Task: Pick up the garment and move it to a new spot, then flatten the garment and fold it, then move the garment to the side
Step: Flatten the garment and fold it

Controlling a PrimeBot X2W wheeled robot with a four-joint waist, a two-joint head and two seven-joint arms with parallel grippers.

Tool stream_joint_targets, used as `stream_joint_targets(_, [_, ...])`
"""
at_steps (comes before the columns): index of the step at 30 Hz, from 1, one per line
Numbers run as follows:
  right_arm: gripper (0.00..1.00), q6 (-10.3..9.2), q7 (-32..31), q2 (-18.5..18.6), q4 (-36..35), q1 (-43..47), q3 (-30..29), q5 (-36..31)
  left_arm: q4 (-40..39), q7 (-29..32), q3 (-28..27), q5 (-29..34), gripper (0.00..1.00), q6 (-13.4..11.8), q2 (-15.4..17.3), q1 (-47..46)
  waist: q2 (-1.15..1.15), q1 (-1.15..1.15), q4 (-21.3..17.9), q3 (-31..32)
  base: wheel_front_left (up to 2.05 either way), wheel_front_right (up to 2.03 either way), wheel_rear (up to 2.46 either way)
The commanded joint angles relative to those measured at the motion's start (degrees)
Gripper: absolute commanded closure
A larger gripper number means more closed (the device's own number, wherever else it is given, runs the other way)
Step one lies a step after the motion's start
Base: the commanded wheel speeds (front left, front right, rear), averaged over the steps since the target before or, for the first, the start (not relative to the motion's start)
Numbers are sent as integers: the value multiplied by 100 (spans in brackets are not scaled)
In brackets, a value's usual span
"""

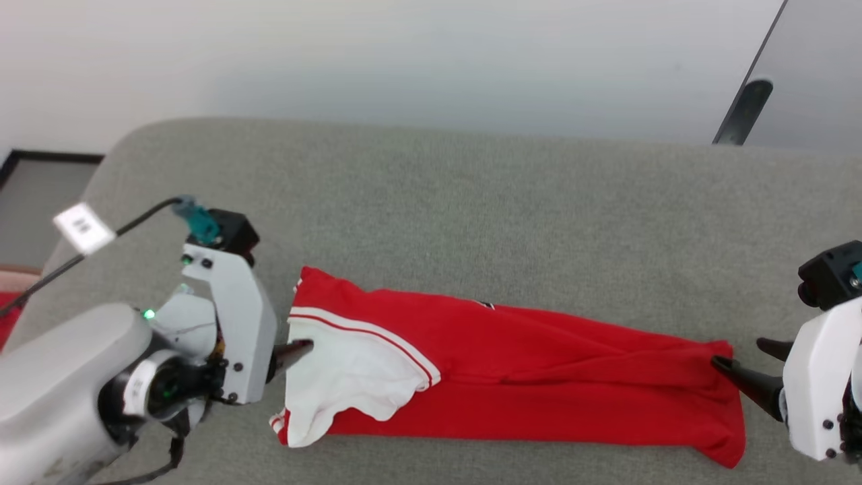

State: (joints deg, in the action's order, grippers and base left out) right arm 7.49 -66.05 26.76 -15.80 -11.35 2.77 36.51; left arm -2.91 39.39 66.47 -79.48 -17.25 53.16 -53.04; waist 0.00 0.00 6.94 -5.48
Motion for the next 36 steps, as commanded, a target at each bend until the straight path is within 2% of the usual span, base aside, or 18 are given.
stream_joint_targets(1, [0, -1, 272, -46, -120, 145, -4, -38, -42, -325, -100, 35, 0, -15, 53, 190, 0, 0, -5, 261, 0, 0, 0])
stream_joint_targets(6, [0, -1, 1332, -225, -261, 443, 19, -286, -136, -1254, -205, 185, 0, 55, 137, 663, 0, 0, -18, 540, 0, 0, 0])
stream_joint_targets(10, [0, -1, 2560, -302, -287, 681, 193, -557, -205, -2108, -300, 367, 0, 86, 204, 1046, 0, 0, -8, 673, 0, 0, 0])
stream_joint_targets(13, [0, -1, 3502, -308, -125, 852, 269, -852, -187, -2846, -473, 426, 0, 46, 192, 1325, 0, 0, 24, 746, 0, 0, 0])
stream_joint_targets(14, [0, -1, 3502, -308, -125, 852, 269, -852, -187, -2846, -473, 426, 0, 46, 192, 1325, 0, 0, 24, 746, 0, 0, 0])
stream_joint_targets(17, [0, -2, 4286, -427, 231, 1024, 122, -1078, -120, -3578, -628, 508, 0, 17, 197, 1628, 0, 0, 64, 814, 0, 0, 0])
stream_joint_targets(19, [0, -2, 4538, -507, 472, 1114, 30, -1144, -63, -4074, -741, 515, 0, -20, 221, 1839, 0, 0, 86, 858, 0, 0, 0])
stream_joint_targets(23, [0, -2, 4526, -536, 891, 1245, -99, -1108, 119, -5030, -973, 451, 0, -58, 225, 2364, 0, 0, 166, 935, 0, 0, 0])
stream_joint_targets(25, [0, -2, 4377, -558, 1029, 1303, -189, -1028, 206, -5259, -1055, 429, 0, -73, 223, 2631, 0, 0, 208, 959, 0, 0, 0])
stream_joint_targets(29, [0, -2, 3849, -601, 1257, 1349, -443, -924, 336, -5445, -1406, 537, 0, 51, 68, 3102, 0, 0, 330, 971, 0, 0, 0])
stream_joint_targets(31, [0, -1, 3499, -590, 1325, 1347, -559, -860, 422, -5455, -1980, 754, 0, 23, -110, 3340, 0, 0, 416, 971, 0, 0, 0])
stream_joint_targets(36, [0, 0, 2631, -469, 1378, 1400, -693, -652, 512, -5448, -3320, 1562, 0, 238, -723, 4400, 0, 0, 602, 931, 0, 0, 0])
